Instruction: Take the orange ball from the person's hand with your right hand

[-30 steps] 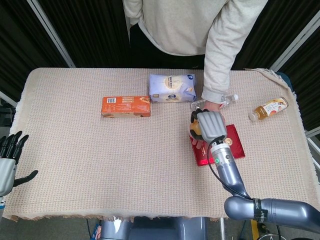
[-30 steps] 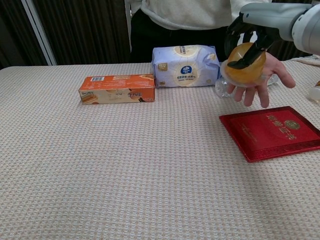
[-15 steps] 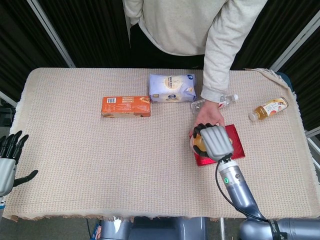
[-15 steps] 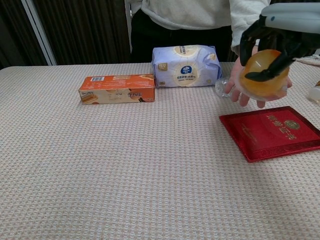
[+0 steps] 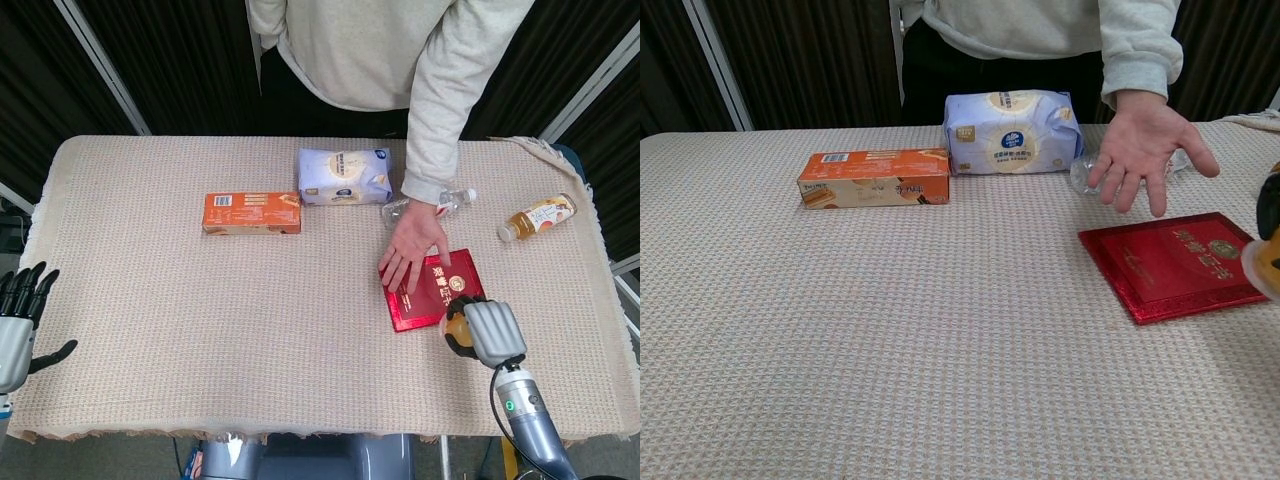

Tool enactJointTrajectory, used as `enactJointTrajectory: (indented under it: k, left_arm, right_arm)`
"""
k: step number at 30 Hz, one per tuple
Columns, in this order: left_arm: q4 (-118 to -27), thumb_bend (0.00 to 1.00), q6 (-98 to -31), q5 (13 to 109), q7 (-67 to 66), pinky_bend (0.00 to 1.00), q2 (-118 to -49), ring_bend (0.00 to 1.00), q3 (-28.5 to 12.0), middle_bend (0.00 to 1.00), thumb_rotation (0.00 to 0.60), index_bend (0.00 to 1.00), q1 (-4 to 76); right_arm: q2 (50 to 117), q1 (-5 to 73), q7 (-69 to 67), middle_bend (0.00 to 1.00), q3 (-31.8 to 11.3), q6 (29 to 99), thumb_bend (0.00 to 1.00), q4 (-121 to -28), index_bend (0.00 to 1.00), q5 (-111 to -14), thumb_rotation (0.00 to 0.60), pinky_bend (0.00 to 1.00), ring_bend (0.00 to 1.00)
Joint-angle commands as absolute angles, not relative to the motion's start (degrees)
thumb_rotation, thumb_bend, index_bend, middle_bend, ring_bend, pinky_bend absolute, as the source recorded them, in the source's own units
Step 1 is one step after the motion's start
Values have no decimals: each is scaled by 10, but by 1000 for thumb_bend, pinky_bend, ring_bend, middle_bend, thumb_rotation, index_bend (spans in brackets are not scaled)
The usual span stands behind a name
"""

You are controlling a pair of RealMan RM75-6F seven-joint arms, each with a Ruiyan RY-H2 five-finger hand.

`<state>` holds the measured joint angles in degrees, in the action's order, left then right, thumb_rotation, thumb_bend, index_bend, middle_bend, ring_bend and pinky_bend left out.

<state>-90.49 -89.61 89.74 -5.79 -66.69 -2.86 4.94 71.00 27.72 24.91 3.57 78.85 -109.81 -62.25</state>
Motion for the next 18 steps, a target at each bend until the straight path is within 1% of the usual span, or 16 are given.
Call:
enactJointTrajectory:
  k: [1, 2, 3, 4, 5, 6, 8, 10, 11, 13, 14, 15, 18]
  left_arm:
    - [-904, 75, -895, 896, -58, 0, -667, 0, -29, 0, 600, 0, 50]
    - [-904, 75, -895, 896, -58, 0, -667, 0, -29, 0, 600, 0, 50]
    - [-904, 76, -894, 895, -58, 0, -667, 0, -29, 0, 600, 0, 50]
    - [-904, 77, -894, 895, -58, 0, -667, 0, -29, 0, 600, 0, 50]
    - [-904, 78, -894, 895, -58, 0, -667, 0, -29, 0, 600, 0, 50]
    - [-904, 79, -895, 895, -58, 0, -667, 0, -29, 0, 600, 0, 50]
    - [-904, 78, -896, 896, -57, 0, -667, 0, -29, 0, 600, 0, 50]
    - [-904, 76, -896, 896, -57, 0, -667, 0, -29, 0, 600, 0, 50]
    - [-904, 77, -896, 897, -57, 0, -667, 0, -29, 0, 600, 0, 50]
    - [-904, 75, -896, 898, -58, 0, -667, 0, -28, 0, 600, 0, 50]
    - [-904, 76, -896, 898, -58, 0, -667, 0, -28, 0, 600, 0, 50]
    - [-903, 75, -896, 898, -58, 0, -667, 0, -28, 0, 600, 0, 50]
    - [-904, 75, -897, 898, -57, 0, -667, 0, -29, 0, 600, 0, 50]
  right_arm:
    - [729, 258, 226, 536, 44, 769, 361, -1059, 671, -614, 600, 635, 474]
    - [731, 257, 225, 500, 45, 766, 344, -1055, 642, -613, 600, 570, 435]
    - [734, 256, 222, 441, 45, 761, 313, -1047, 589, -611, 600, 463, 371]
    - [737, 255, 220, 394, 44, 757, 289, -1042, 541, -610, 600, 388, 319]
    - [739, 254, 220, 320, 46, 748, 252, -1038, 462, -608, 600, 290, 238]
    - [739, 254, 221, 259, 46, 743, 224, -1037, 393, -607, 600, 235, 172]
    - [738, 253, 219, 199, 44, 733, 203, -1037, 322, -606, 600, 206, 113]
    - [739, 250, 210, 161, 41, 731, 185, -1037, 276, -617, 600, 183, 74]
    - [739, 249, 208, 140, 41, 731, 177, -1037, 257, -621, 600, 158, 54]
    - [741, 246, 204, 65, 42, 729, 149, -1035, 196, -638, 600, 67, 11]
    - [741, 245, 204, 27, 42, 728, 132, -1034, 159, -644, 600, 24, 0]
    - [741, 245, 206, 6, 43, 726, 117, -1031, 134, -650, 600, 4, 0]
    - [739, 244, 228, 0, 44, 724, 105, -1025, 118, -659, 600, 0, 0]
